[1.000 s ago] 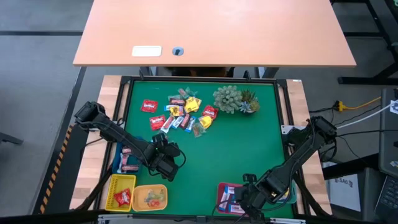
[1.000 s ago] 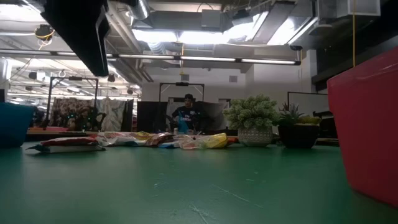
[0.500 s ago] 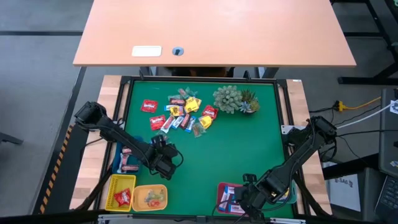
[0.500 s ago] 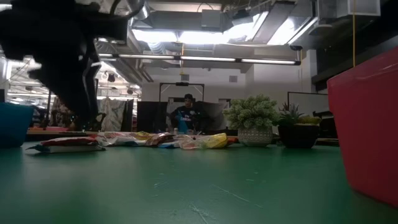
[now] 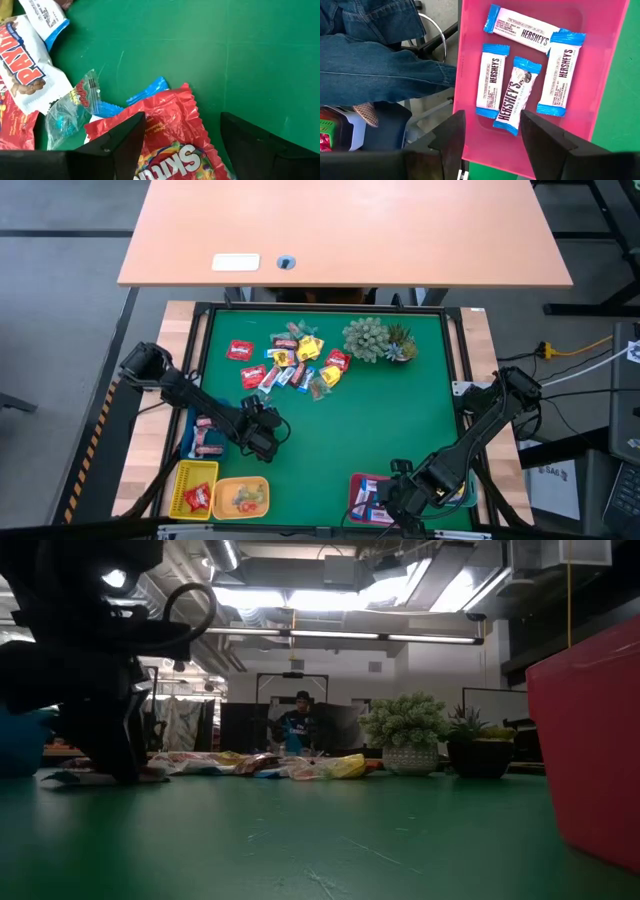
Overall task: Sort candy
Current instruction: Put the red candy into the yellow bin
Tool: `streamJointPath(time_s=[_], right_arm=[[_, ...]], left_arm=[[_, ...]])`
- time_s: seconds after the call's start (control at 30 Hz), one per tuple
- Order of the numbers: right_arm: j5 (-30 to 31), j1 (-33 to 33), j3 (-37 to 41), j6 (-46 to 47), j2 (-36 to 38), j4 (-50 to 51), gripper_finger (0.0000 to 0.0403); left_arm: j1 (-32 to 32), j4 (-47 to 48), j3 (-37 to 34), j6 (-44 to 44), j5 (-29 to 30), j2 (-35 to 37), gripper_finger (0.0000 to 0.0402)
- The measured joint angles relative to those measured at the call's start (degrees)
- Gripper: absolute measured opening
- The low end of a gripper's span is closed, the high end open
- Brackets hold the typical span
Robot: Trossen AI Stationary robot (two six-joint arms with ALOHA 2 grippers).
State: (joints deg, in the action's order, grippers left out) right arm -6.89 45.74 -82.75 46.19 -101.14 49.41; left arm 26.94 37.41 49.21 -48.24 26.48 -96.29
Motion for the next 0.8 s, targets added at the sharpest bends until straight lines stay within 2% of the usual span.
streamJointPath(time_s=[0.4,0.8], right_arm=[[0.0,0.0,0.0,0.0,0.0,0.0,0.0189],[0.0,0.0,0.0,0.0,0.0,0.0,0.0189]], left_arm=[[-0.6,-0.7,-0.3,-1.1,-0.1,0.0,0.0238],[-0.7,-1.1,-0.3,-1.3,-0.2,-0.1,0.0156]])
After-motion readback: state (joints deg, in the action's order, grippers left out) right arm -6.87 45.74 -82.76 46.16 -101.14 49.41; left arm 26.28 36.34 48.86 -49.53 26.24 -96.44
